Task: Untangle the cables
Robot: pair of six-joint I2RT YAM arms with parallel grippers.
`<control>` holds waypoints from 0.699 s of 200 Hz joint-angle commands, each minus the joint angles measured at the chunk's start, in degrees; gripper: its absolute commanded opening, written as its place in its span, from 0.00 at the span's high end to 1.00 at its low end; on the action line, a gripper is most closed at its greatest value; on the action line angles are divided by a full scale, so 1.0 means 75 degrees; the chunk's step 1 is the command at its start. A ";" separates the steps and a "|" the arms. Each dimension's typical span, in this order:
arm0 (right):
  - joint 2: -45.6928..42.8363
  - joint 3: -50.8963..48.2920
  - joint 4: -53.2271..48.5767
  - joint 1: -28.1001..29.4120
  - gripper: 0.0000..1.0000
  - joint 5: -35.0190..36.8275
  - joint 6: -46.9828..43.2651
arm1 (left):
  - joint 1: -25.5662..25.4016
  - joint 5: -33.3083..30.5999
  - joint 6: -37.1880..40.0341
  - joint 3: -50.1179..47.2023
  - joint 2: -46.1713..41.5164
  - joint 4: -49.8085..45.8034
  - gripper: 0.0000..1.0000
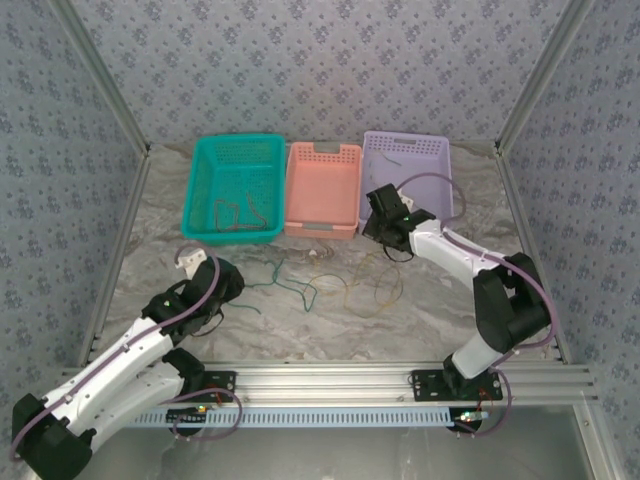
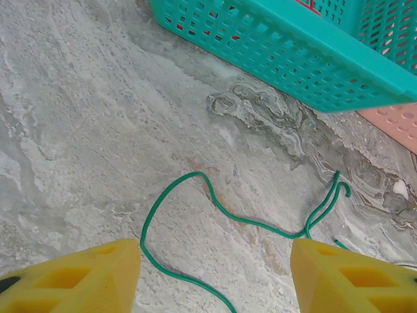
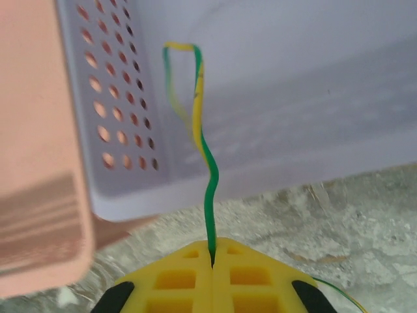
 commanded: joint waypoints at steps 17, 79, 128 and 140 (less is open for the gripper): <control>-0.0998 0.0431 -0.0427 0.0016 1.00 0.0566 -0.0370 | -0.0022 0.0412 0.0465 0.0297 -0.0356 0.0376 0.41; -0.2761 0.0732 -0.0013 -0.0107 1.00 -0.0264 -0.1769 | -0.0013 0.1229 0.0831 0.1364 -0.0287 0.0676 0.42; -0.4158 -0.0392 0.1586 0.0175 1.00 -0.2505 -0.3704 | -0.0134 0.2966 -0.1558 0.3096 0.0989 0.2825 0.28; -0.4475 -0.0748 0.1893 0.0368 1.00 -0.2597 -0.3859 | -0.0268 0.3078 -0.2519 0.3292 0.1533 0.3614 0.26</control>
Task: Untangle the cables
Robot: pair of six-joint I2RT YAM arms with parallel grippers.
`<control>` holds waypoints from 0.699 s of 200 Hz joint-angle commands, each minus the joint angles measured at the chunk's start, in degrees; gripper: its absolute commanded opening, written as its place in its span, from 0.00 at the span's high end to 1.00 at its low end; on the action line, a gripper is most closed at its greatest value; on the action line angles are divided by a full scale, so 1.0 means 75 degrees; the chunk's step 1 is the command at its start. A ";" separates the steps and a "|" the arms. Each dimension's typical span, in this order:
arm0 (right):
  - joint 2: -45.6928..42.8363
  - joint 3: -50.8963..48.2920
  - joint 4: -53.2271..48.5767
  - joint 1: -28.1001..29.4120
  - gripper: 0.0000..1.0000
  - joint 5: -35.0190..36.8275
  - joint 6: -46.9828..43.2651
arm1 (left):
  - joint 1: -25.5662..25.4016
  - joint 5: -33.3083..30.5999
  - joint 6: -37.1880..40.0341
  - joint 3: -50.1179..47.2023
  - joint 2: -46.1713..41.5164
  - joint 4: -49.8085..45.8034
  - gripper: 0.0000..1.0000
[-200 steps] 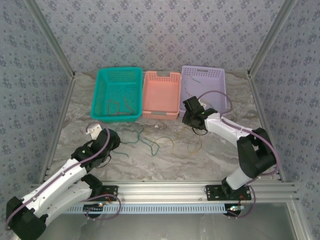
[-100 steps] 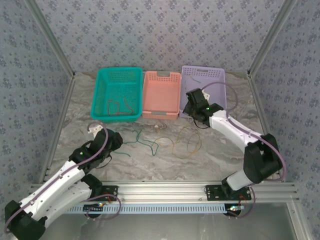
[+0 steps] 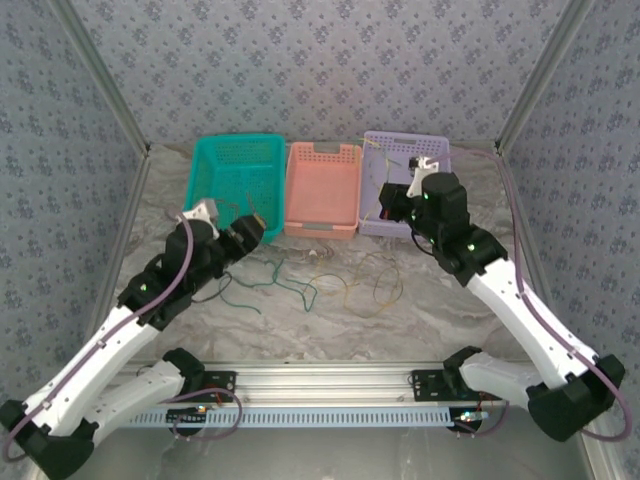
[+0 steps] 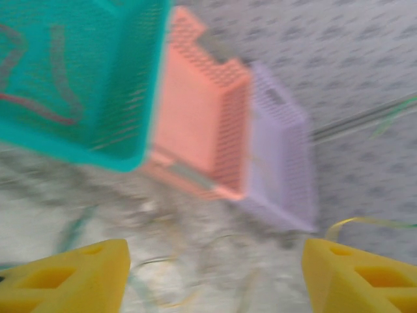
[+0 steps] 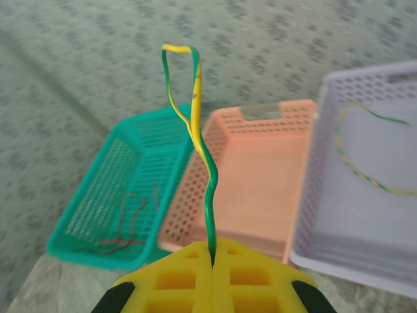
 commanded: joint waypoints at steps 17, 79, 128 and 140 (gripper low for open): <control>-0.0726 -0.0958 0.1090 0.0507 1.00 -0.0985 -0.1153 | -0.0405 0.0510 -0.3122 0.0659 0.1553 0.2797 0.22; -0.0480 -0.0913 0.0974 0.1798 1.00 0.0008 -0.2219 | -0.0951 -0.0412 -0.5924 0.1435 0.3272 0.4317 0.09; -0.0308 -0.0913 0.1014 0.2220 1.00 0.0558 -0.2499 | -0.0986 -0.0727 -0.6997 0.1148 0.3147 0.4320 0.09; -0.0306 -0.0950 0.1018 0.2214 1.00 0.0647 -0.2534 | -0.1031 -0.0991 -0.7146 0.0827 0.2885 0.4410 0.09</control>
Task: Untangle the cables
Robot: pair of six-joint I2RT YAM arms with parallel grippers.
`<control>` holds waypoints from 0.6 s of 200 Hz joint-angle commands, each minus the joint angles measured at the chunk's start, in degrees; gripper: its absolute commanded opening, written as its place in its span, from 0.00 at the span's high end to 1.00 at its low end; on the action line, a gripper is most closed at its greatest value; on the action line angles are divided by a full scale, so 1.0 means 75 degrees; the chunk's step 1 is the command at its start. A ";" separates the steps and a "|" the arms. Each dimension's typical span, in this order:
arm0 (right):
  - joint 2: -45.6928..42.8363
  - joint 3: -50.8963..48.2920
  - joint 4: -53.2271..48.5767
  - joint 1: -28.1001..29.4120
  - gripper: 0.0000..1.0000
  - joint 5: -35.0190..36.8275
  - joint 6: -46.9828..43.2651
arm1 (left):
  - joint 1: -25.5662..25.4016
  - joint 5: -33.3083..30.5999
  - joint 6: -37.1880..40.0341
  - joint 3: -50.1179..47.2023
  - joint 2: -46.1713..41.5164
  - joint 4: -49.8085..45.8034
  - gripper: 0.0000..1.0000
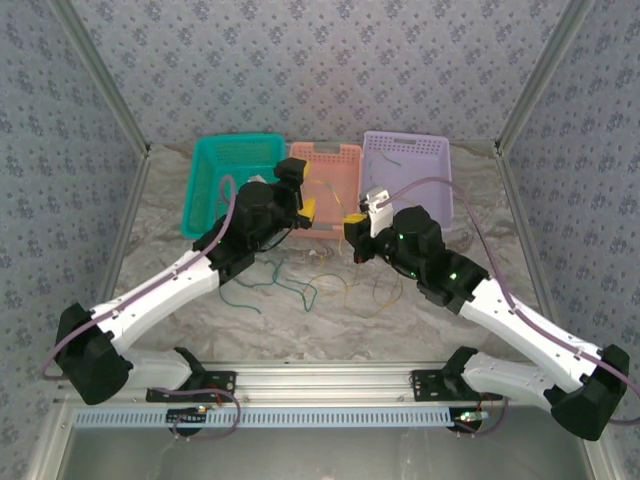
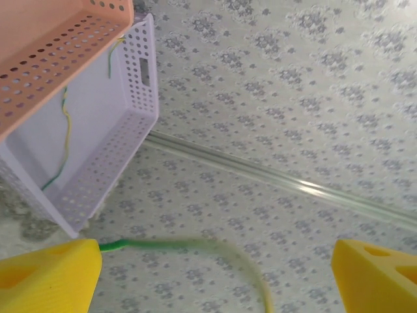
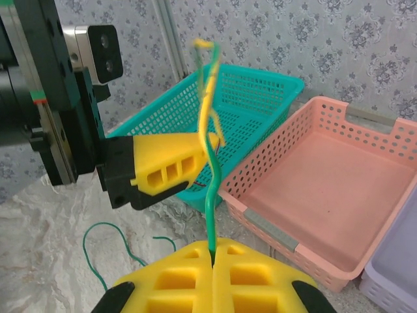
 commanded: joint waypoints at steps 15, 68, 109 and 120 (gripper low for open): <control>0.0001 -0.0010 0.0133 0.0057 1.00 0.0526 -0.0343 | -0.0121 -0.0687 -0.0807 -0.0381 -0.0781 0.0210 0.09; 0.0014 -0.0060 0.0306 0.0217 1.00 0.0304 -0.0352 | -0.0052 -0.0478 -0.1211 -0.0434 -0.0469 0.0639 0.12; -0.0199 -0.0241 0.0274 0.0313 1.00 0.0213 -0.0375 | 0.0067 -0.0354 -0.1273 -0.0518 -0.0182 0.0947 0.40; -0.0266 -0.0292 0.0208 0.0312 1.00 0.0190 -0.0375 | 0.0174 -0.0329 -0.1211 -0.0553 -0.0184 0.0958 0.54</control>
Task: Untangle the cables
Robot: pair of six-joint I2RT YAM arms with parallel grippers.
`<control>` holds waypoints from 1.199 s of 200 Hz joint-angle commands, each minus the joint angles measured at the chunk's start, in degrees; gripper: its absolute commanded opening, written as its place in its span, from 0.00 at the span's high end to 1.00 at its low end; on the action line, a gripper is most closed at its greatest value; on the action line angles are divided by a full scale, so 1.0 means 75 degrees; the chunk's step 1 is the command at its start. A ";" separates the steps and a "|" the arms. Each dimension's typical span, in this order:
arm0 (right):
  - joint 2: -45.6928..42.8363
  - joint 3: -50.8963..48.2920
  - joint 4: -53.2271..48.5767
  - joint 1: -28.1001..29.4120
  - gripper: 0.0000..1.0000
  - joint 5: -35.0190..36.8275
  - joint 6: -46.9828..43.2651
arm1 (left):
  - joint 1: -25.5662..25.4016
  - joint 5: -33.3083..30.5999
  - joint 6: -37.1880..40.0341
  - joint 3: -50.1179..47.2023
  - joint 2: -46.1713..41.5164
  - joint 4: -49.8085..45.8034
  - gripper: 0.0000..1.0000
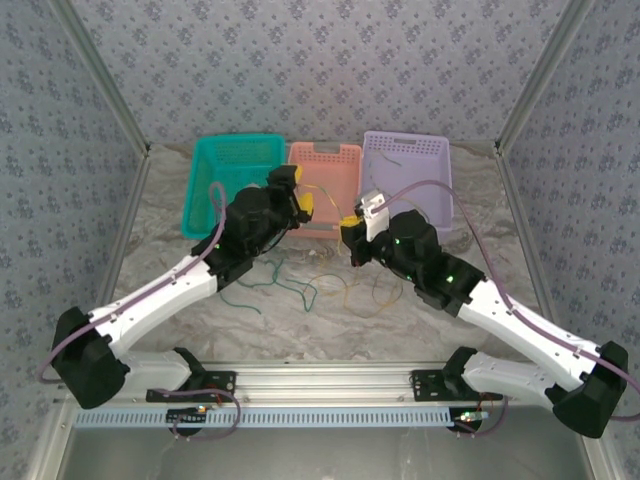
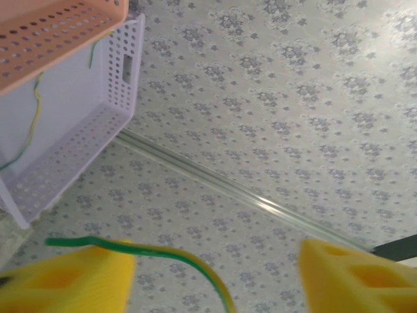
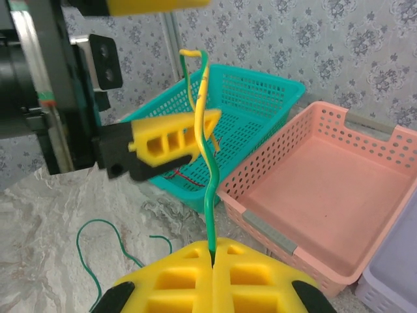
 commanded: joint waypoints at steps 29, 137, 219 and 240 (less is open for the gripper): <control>-0.0458 -0.0276 -0.0104 -0.0003 1.00 -0.0112 -0.0192 | 0.0619 0.0132 0.0639 0.0062 -0.0261 -0.0300 0.95; 0.1285 0.1164 -0.2100 -0.0896 1.00 -0.2662 0.0286 | 0.1535 0.4395 0.9395 0.5742 0.2229 -0.2545 1.00; 0.1183 0.1607 -0.2620 -0.2606 1.00 -0.2858 0.1090 | 0.1458 0.1684 1.0449 0.5379 0.1431 -0.4012 0.09; 0.1372 0.1822 -0.2769 -0.3281 1.00 -0.2589 0.1220 | 0.1428 0.0593 1.0550 0.5066 0.0925 -0.4699 0.04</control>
